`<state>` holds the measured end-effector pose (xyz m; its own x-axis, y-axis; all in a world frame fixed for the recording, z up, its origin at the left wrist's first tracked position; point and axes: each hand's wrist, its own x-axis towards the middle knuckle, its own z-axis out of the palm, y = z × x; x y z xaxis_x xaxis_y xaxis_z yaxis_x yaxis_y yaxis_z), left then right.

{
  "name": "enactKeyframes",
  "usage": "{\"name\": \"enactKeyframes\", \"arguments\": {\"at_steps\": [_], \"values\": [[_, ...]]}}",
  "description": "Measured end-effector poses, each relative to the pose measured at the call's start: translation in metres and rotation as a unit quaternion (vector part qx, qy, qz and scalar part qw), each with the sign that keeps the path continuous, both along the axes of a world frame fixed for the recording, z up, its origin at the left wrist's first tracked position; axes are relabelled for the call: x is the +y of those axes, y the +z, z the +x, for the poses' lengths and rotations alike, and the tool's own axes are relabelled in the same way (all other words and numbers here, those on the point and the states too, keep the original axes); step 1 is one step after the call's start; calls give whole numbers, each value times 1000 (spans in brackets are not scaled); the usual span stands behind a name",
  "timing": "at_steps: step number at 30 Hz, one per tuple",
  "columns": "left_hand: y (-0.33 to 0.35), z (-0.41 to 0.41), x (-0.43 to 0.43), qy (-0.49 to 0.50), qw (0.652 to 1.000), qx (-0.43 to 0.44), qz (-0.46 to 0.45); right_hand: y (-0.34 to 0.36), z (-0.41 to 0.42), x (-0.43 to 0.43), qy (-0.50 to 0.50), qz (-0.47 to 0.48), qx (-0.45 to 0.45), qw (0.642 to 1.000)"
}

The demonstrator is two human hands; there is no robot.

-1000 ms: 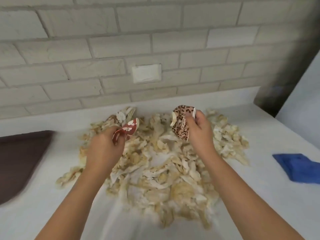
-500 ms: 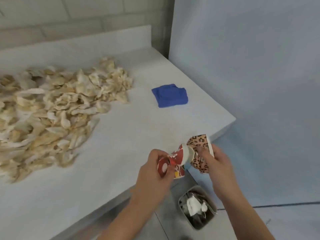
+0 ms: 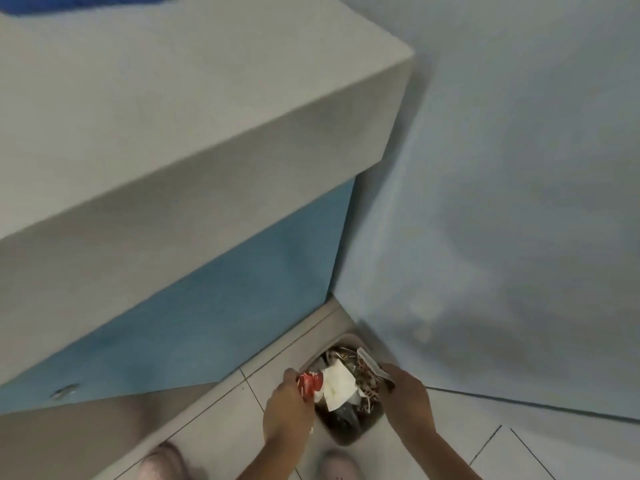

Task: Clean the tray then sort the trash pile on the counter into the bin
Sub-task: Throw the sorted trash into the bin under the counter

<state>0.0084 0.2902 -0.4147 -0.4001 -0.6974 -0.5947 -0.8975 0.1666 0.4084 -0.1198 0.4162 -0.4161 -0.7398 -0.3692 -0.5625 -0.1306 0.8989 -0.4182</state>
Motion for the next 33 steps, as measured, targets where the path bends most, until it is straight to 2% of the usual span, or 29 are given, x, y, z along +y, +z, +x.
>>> {"name": "enactKeyframes", "arguments": {"at_steps": [6, 9, 11, 14, 19, 22, 25, 29, 33], "values": [[-112, -38, 2, -137, 986, -75, -63, -122, -24, -11, 165, 80, 40, 982], [-156, -47, 3, -198, 972, -97, -84, -175, -23, -12, 204, 100, 41, 973], [-182, -48, 7, -243, 960, -102, -89, -200, -21, -11, 195, 91, 24, 976], [-212, -53, 14, -325, 933, -121, -101, -225, -24, -14, 278, 137, 65, 949], [-250, -49, 19, -419, 897, -118, -75, -254, -26, -25, 340, 162, 68, 924], [-258, -47, 18, -463, 873, -134, -69, -259, -28, -31, 360, 195, 86, 908], [-252, -54, 14, -455, 876, -153, -50, -257, -33, -35, 371, 219, 100, 897], [-227, -56, 6, -470, 867, -154, -60, -235, -37, -33, 351, 192, 58, 915], [-190, -56, 0, -469, 871, -132, -68, -204, -40, -26, 360, 148, 57, 919]]}}
